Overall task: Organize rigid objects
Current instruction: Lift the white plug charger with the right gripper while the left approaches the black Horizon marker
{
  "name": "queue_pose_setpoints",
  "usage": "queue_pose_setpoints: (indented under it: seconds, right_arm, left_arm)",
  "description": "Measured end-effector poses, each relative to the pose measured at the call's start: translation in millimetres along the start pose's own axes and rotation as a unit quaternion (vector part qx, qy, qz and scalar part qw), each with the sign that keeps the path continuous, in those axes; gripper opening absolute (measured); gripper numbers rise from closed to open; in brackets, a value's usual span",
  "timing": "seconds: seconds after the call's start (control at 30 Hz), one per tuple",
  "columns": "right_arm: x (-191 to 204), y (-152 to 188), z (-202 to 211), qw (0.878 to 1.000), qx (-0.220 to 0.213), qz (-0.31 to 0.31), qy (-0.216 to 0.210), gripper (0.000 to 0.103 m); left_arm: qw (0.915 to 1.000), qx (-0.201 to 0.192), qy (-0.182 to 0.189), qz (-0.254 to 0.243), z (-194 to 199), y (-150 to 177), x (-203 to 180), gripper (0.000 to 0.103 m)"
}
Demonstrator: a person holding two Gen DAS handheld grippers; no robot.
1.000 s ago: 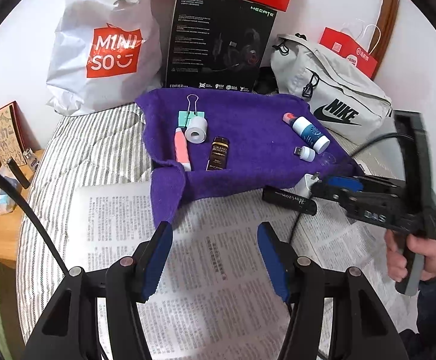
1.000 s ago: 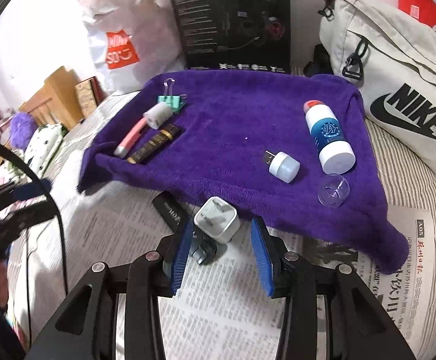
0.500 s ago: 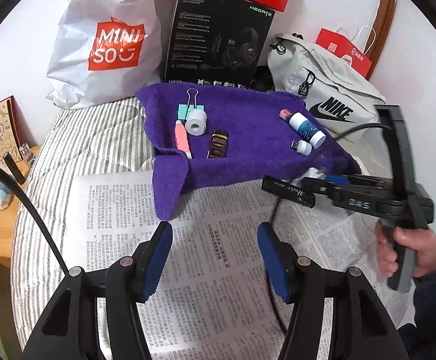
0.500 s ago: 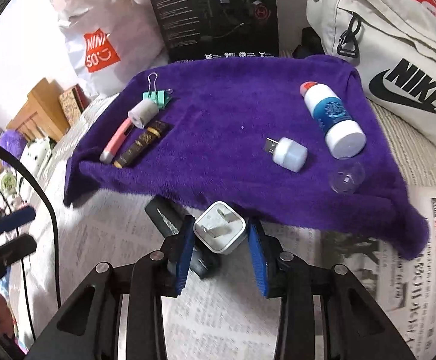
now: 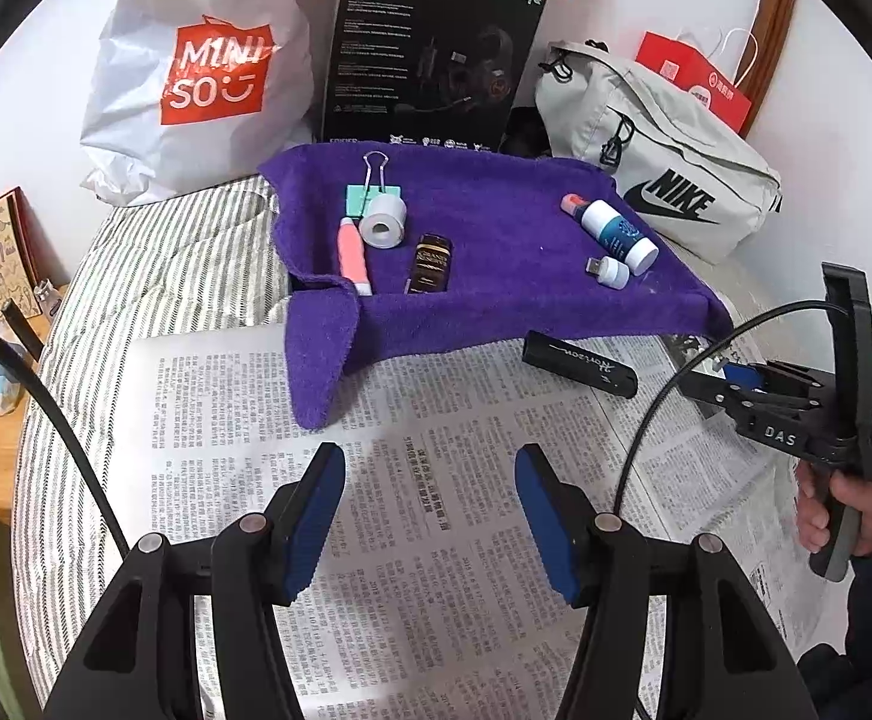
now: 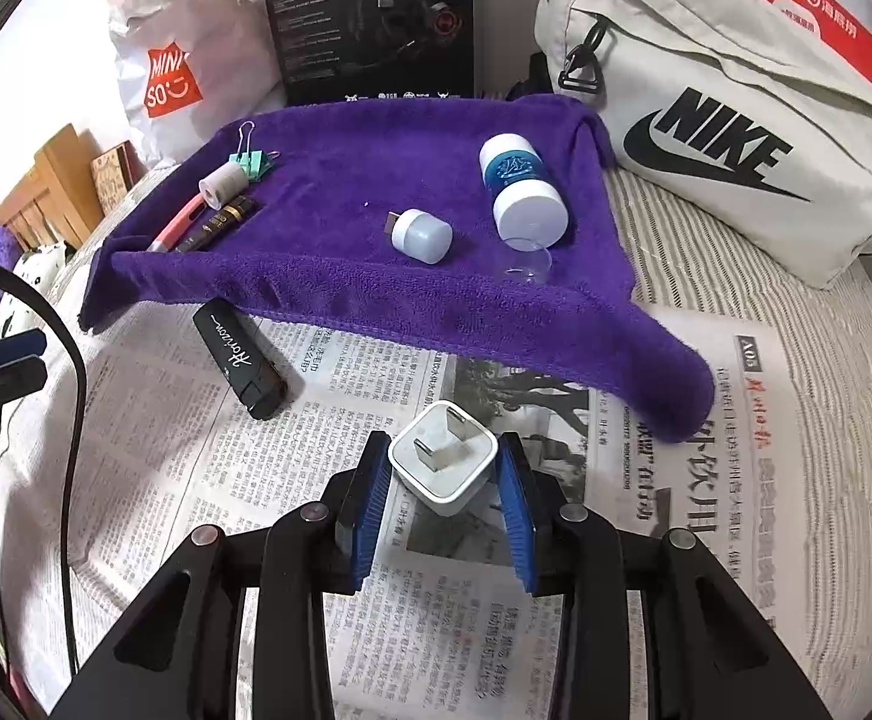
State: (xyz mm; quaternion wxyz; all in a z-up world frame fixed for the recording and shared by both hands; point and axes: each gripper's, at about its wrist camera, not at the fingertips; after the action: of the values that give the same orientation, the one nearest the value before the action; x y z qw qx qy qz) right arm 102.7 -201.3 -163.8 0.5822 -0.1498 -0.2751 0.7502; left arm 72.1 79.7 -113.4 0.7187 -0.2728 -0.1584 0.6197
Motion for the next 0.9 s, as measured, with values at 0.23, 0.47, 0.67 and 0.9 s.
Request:
queue_pose_setpoints:
  seconds: [0.23,0.47,0.67,0.9]
  right_arm:
    - [-7.4,4.7,7.3,1.000,-0.015,0.000,-0.009,0.033]
    - [-31.9,16.1,37.1,1.000,-0.021,-0.014,-0.002,0.033]
    - [-44.4,24.2,58.0,1.000,-0.030,-0.008,-0.001,0.033]
    - [-51.1,26.3,67.2,0.999,-0.039,0.009,-0.019,0.033]
  left_arm:
    - [0.9999,0.012,0.001,-0.002,-10.2,-0.3,-14.2,0.057]
    - [0.9994,0.024,0.025,-0.003,-28.3,-17.1,-41.6,0.057]
    - [0.9979,0.050,0.009,0.040,-64.6,-36.3,-66.1,0.057]
    - [0.9945,0.071,-0.022,0.073,-90.0,-49.1,-90.8,0.057]
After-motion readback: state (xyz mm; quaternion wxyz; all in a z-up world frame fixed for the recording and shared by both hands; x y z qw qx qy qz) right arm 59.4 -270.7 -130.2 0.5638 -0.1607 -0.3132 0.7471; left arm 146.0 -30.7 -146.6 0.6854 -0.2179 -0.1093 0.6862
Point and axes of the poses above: each gripper's, at about its wrist camera, not at the fingertips, and z roughly against the way its jaws point, x to its left, y to its underside, and after that the axes turned 4 degrees about -y, right-handed
